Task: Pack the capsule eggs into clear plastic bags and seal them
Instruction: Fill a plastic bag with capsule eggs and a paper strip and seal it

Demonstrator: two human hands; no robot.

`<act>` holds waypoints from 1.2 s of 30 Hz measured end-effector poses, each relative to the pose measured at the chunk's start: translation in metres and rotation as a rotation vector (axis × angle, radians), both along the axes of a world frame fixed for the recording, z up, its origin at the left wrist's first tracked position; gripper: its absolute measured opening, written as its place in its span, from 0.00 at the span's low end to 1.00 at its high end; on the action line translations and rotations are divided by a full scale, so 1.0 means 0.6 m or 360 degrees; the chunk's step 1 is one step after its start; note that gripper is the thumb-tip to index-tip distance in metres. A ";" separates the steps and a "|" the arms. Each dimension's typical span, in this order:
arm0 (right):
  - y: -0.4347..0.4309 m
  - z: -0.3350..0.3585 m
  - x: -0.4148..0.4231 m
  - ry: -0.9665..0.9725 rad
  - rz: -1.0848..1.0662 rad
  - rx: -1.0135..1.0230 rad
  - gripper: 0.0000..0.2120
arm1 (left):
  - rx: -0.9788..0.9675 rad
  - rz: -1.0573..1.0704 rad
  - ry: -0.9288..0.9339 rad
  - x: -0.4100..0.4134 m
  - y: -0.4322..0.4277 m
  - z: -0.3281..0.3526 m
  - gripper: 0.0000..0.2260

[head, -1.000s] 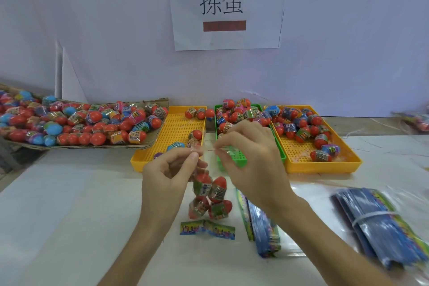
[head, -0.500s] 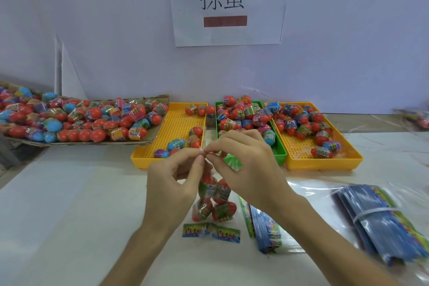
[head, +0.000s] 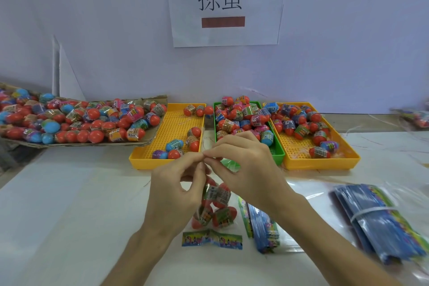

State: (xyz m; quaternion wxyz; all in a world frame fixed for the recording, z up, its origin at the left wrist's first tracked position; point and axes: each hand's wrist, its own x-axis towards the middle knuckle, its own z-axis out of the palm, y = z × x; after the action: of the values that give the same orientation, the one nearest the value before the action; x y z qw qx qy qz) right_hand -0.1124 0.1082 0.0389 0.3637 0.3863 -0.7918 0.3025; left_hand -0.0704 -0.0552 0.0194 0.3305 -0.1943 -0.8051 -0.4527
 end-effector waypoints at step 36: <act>0.000 0.012 0.007 -0.0185 0.0091 0.0032 0.03 | -0.0131 -0.0029 0.0060 -0.002 -0.001 -0.006 0.09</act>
State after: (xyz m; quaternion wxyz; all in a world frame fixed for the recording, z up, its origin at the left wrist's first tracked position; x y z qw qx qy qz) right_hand -0.1085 0.1079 0.0463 0.3045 0.3941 -0.8033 0.3266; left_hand -0.0719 -0.0559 0.0161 0.3333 -0.2235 -0.8148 -0.4183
